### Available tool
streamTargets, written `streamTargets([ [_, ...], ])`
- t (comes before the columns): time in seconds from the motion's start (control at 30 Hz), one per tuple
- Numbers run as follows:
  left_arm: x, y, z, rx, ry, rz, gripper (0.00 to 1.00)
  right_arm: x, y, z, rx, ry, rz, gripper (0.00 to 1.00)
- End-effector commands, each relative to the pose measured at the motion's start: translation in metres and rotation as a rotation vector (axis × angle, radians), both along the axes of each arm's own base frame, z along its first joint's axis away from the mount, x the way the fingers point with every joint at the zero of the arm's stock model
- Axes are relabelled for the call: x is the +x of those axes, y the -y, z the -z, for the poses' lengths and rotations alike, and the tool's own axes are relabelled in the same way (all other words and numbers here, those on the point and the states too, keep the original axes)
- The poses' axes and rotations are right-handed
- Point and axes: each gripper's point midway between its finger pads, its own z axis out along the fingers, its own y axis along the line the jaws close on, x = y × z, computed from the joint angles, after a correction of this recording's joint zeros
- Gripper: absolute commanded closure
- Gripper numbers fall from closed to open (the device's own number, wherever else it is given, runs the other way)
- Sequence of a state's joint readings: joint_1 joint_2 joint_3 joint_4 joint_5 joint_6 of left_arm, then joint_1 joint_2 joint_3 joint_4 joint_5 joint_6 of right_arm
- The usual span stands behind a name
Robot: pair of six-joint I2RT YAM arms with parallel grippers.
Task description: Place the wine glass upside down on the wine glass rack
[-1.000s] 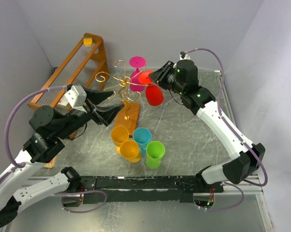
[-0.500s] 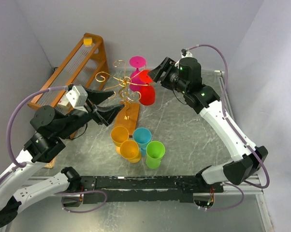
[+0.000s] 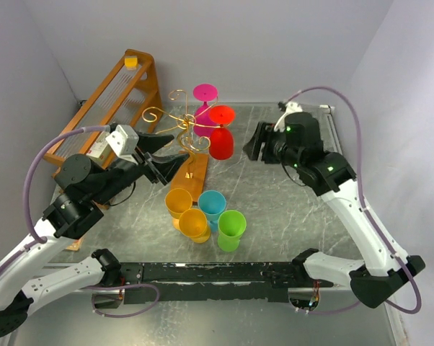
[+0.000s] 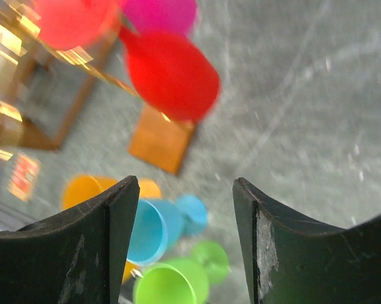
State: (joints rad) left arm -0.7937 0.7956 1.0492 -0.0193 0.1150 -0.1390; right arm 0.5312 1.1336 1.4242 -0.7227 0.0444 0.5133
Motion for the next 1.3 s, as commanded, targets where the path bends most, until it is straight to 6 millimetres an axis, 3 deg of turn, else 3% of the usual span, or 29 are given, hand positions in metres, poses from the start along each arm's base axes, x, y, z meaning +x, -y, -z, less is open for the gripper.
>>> streamTargets([
  [0.0,0.003,-0.002,-0.009,-0.051,0.011,-0.022,0.25,-0.043,0.014,0.093,-0.201,-0.273,-0.112,0.39],
  [0.2,0.007,-0.005,-0.009,-0.063,-0.002,-0.048,0.25,-0.06,-0.013,0.126,-0.155,-0.322,-0.198,0.39],
  [0.43,0.01,-0.004,-0.007,-0.059,-0.024,-0.056,0.25,-0.062,-0.06,0.137,-0.217,-0.282,-0.191,0.4],
  [0.77,0.011,-0.007,-0.006,-0.049,-0.027,-0.072,0.24,-0.067,-0.077,0.165,-0.35,-0.288,-0.171,0.55],
  [1.27,0.014,-0.001,-0.005,-0.025,-0.039,-0.061,0.25,-0.056,-0.081,0.17,-0.479,-0.19,-0.121,0.86],
])
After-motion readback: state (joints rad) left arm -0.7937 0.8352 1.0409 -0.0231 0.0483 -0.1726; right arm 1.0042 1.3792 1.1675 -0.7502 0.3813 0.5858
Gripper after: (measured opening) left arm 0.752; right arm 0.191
